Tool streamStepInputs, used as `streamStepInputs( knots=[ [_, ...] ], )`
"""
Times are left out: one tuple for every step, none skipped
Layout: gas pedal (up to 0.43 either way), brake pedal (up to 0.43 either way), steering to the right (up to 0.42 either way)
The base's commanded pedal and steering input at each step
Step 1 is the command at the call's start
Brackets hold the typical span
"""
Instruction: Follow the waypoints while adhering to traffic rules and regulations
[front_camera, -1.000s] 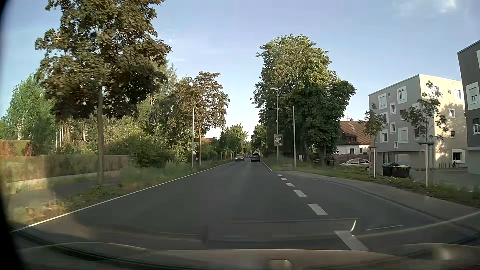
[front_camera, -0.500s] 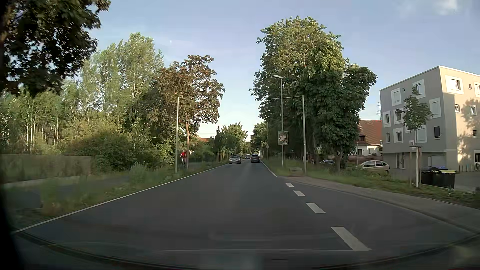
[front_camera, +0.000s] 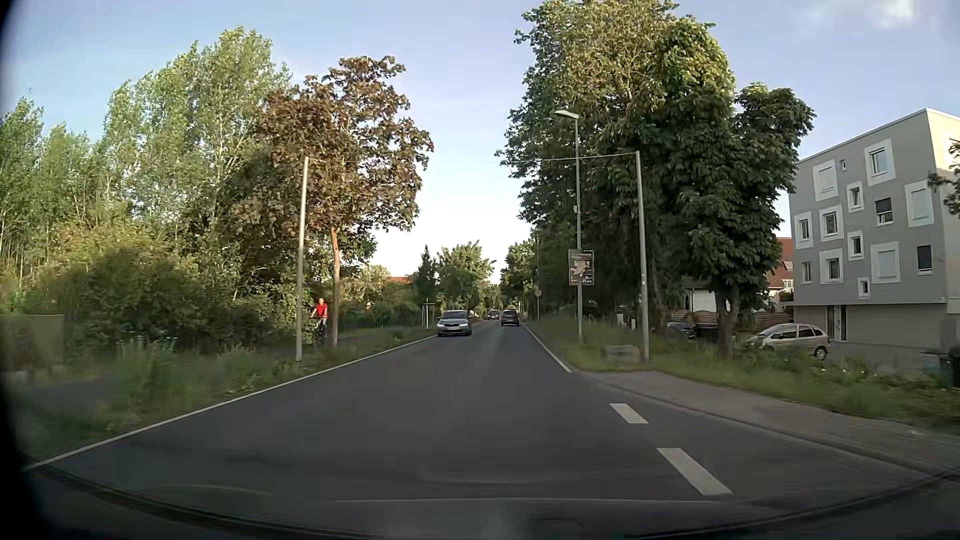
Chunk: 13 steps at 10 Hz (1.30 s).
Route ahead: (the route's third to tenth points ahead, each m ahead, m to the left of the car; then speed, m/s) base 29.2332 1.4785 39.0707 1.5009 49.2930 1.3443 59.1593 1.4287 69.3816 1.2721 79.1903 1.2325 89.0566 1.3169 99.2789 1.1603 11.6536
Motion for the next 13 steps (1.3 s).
streamStepInputs(
  knots=[
    [0.087, 0.030, 0.000],
    [0.087, 0.030, 0.000],
    [0.087, 0.030, 0.000],
    [0.087, 0.030, 0.000],
    [0.087, 0.030, 0.001],
    [0.087, 0.030, 0.000],
    [0.087, 0.030, 0.000],
    [0.087, 0.030, 0.000],
    [0.087, 0.030, 0.000],
    [0.087, 0.030, 0.000],
    [0.087, 0.030, 0.000],
    [0.087, 0.030, 0.000],
    [0.087, 0.030, 0.000]
  ],
)
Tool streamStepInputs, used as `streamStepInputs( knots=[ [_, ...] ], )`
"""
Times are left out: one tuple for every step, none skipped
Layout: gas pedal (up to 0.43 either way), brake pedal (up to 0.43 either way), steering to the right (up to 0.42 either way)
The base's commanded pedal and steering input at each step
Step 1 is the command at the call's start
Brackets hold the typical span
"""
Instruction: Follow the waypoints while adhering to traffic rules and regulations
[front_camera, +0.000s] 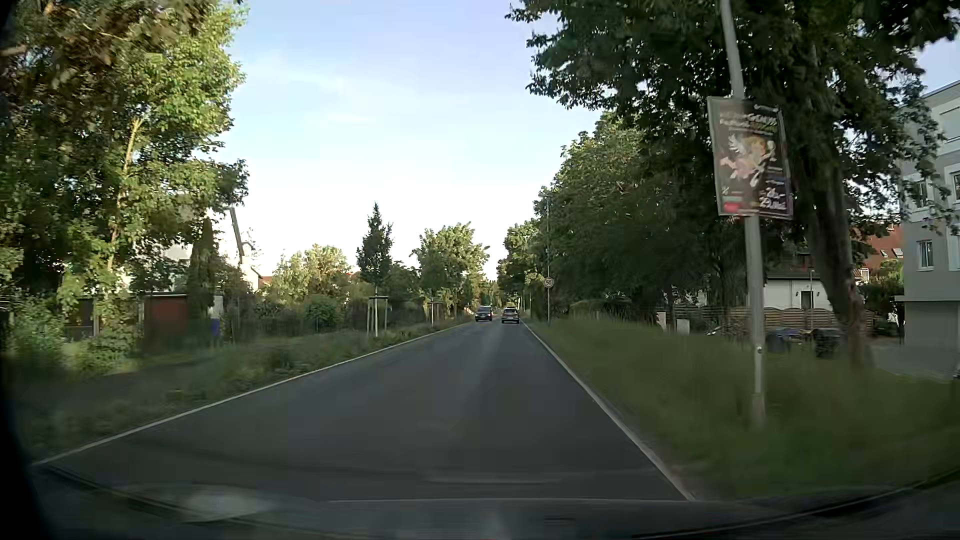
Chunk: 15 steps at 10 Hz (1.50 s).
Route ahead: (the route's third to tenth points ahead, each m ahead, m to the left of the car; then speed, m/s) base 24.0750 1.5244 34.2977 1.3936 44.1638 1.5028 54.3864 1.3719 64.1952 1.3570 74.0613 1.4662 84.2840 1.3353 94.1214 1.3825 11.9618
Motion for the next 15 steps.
streamStepInputs(
  knots=[
    [0.087, 0.030, 0.000],
    [0.087, 0.030, 0.000],
    [0.087, 0.030, 0.000],
    [0.087, 0.030, 0.000],
    [0.087, 0.030, 0.000],
    [0.087, 0.030, 0.000],
    [0.087, 0.030, 0.000],
    [0.087, 0.030, 0.000],
    [0.087, 0.030, 0.000],
    [0.087, 0.030, 0.001],
    [0.087, 0.030, 0.001],
    [0.087, 0.030, 0.001],
    [0.087, 0.030, 0.000],
    [0.087, 0.030, 0.000],
    [0.087, 0.030, 0.000]
  ],
)
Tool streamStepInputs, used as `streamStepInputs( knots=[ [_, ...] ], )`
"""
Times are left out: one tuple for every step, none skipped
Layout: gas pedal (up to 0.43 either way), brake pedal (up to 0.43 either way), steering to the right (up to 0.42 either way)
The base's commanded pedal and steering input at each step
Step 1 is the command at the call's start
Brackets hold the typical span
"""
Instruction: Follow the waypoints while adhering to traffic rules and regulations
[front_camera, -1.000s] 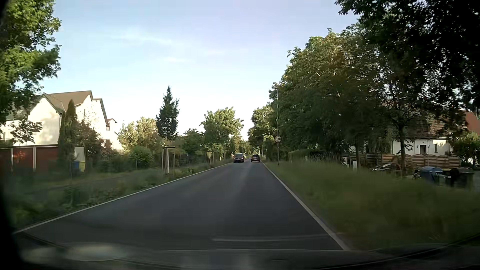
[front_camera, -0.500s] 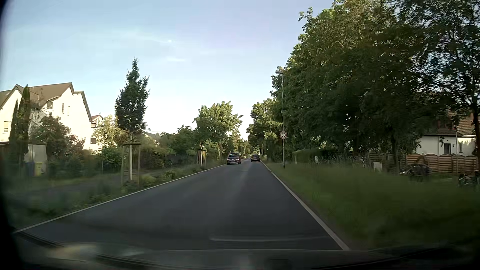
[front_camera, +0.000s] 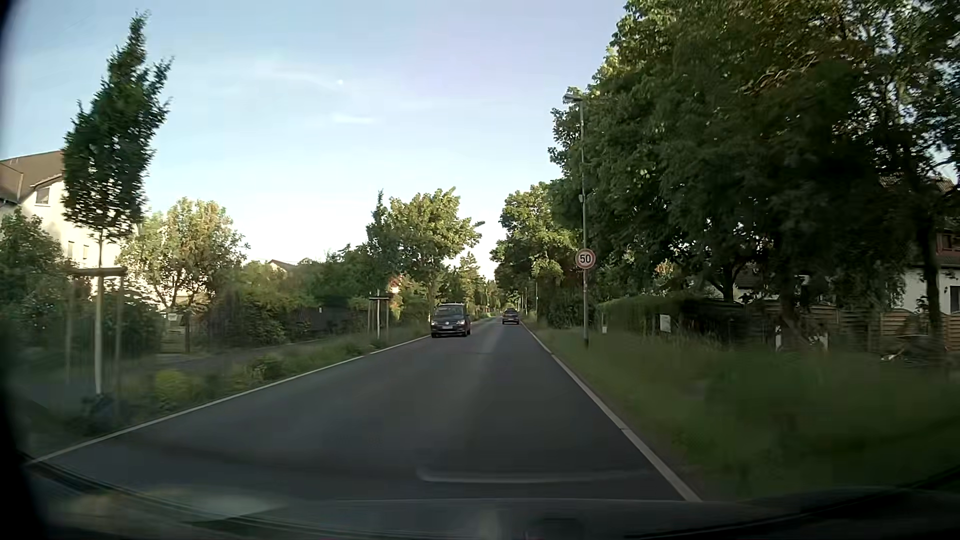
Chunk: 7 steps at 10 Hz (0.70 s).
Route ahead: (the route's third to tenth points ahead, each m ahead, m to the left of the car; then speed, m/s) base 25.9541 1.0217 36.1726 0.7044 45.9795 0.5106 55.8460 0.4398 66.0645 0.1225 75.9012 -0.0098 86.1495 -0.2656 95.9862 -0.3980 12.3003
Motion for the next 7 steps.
streamStepInputs(
  knots=[
    [0.087, 0.030, 0.000],
    [0.087, 0.030, 0.000],
    [0.087, 0.030, 0.000],
    [0.087, 0.030, 0.000],
    [0.087, 0.030, 0.000],
    [0.087, 0.030, 0.000],
    [0.087, 0.030, 0.001]
  ],
)
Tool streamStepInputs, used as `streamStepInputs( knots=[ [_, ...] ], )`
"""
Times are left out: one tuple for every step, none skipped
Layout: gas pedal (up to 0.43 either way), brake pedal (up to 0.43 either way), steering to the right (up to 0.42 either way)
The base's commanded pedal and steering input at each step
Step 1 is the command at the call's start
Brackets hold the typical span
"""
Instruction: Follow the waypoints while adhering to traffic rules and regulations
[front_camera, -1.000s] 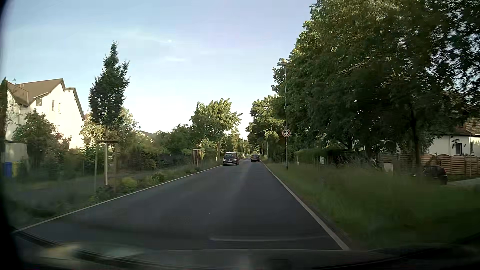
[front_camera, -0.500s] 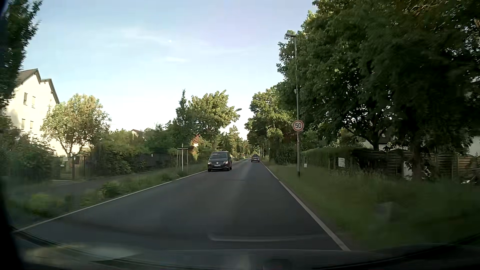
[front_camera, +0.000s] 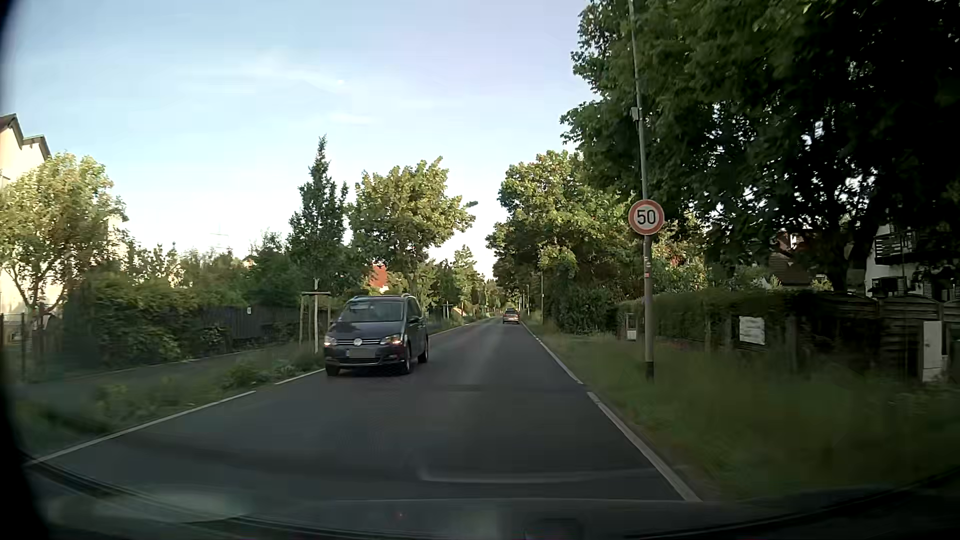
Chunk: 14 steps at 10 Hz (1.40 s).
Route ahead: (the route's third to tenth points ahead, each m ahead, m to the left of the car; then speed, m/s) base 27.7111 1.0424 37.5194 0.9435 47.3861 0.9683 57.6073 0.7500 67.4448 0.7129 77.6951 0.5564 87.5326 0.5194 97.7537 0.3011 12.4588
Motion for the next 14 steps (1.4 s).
streamStepInputs(
  knots=[
    [0.087, 0.030, 0.001],
    [0.087, 0.030, 0.001],
    [0.087, 0.030, 0.001],
    [0.087, 0.030, 0.001],
    [0.087, 0.030, 0.001],
    [0.087, 0.030, 0.001],
    [0.087, 0.030, 0.001],
    [0.087, 0.030, 0.000],
    [0.087, 0.030, 0.000],
    [0.087, 0.030, 0.000],
    [0.087, 0.030, 0.000],
    [0.087, 0.030, 0.000],
    [0.087, 0.030, 0.000],
    [0.087, 0.030, 0.000]
  ],
)
